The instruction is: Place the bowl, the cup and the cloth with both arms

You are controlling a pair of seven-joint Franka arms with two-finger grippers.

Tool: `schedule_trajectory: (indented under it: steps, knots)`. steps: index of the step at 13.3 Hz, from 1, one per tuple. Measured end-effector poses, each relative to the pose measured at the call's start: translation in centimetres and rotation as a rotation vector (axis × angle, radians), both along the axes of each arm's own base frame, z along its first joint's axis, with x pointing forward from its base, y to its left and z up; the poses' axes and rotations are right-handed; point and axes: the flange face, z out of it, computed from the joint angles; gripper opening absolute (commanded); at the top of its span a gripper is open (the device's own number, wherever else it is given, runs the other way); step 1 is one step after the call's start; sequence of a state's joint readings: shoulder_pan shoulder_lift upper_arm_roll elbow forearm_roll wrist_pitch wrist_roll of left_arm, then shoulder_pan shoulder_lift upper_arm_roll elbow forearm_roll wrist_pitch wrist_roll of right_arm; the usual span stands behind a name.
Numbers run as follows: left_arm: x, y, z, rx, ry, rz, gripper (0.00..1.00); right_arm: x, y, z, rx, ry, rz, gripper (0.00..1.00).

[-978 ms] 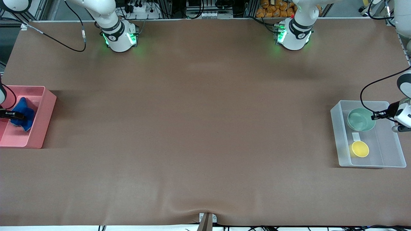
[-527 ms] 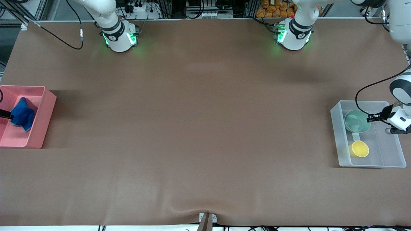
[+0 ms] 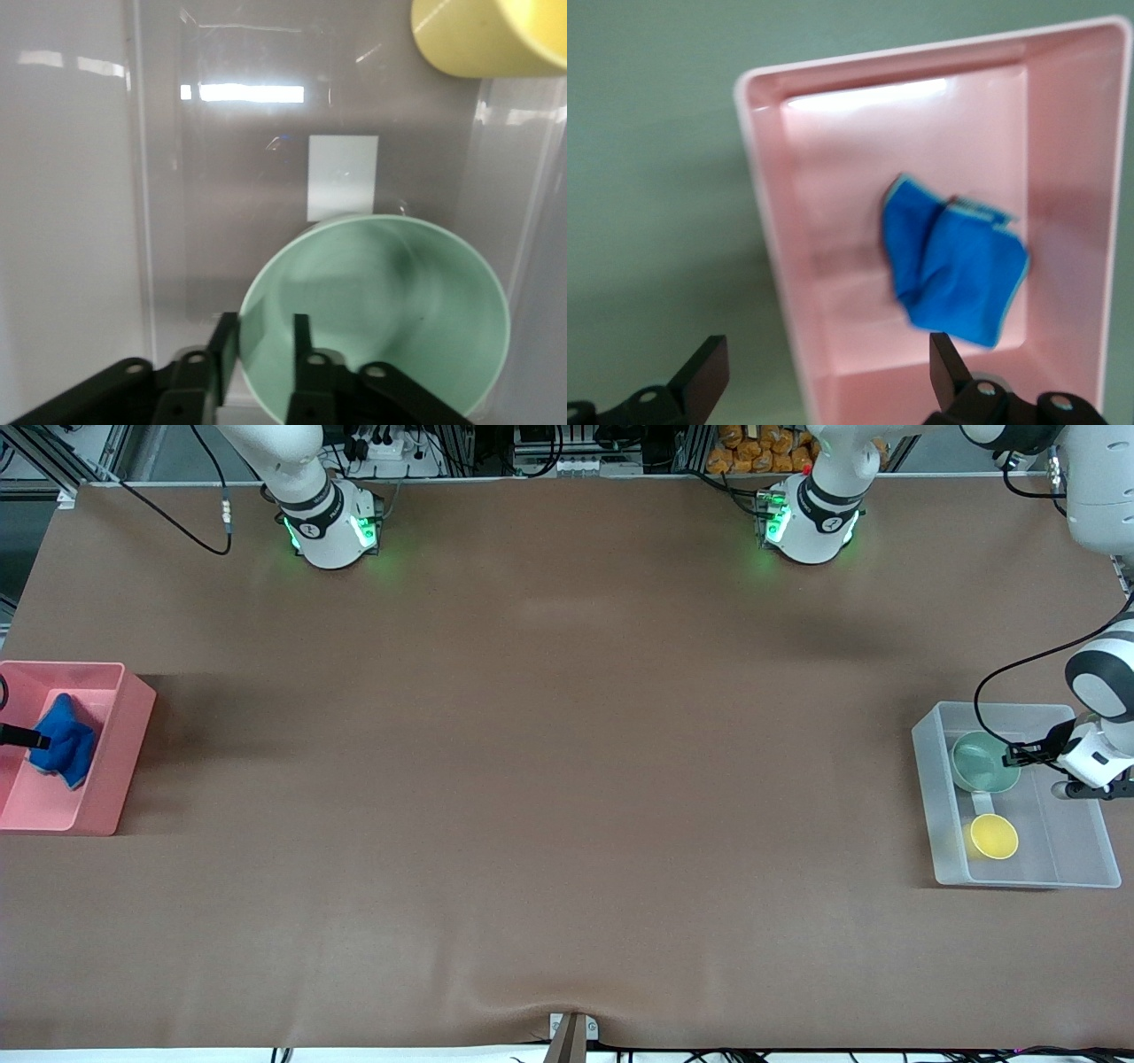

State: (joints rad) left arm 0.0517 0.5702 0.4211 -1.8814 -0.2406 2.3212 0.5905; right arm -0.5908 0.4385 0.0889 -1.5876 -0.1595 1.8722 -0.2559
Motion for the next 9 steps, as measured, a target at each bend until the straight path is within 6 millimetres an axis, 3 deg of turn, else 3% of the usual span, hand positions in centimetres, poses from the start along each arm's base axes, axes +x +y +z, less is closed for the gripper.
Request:
schedule_trajectory:
  steps: [3, 5, 7, 9]
  knots:
    - [0.8, -0.5, 0.5, 0.008, -0.014, -0.014, 1.0, 1.3, 5.8, 3.1, 0.058, 0.006, -0.046, 1.0]
    - [1.7, 0.0, 2.1, 0.021, -0.044, -0.014, 1.0, 1.9, 8.5, 4.7, 0.124, -0.019, -0.049, 1.0]
    - [2.6, 0.4, 5.2, 0.015, -0.066, -0.014, 1.0, 3.1, 12.2, 5.8, 0.136, -0.037, -0.019, 1.0]
    - [3.2, 0.3, 9.2, -0.006, -0.086, -0.017, 1.0, 4.6, 17.9, 6.8, 0.123, -0.039, -0.009, 1.0]
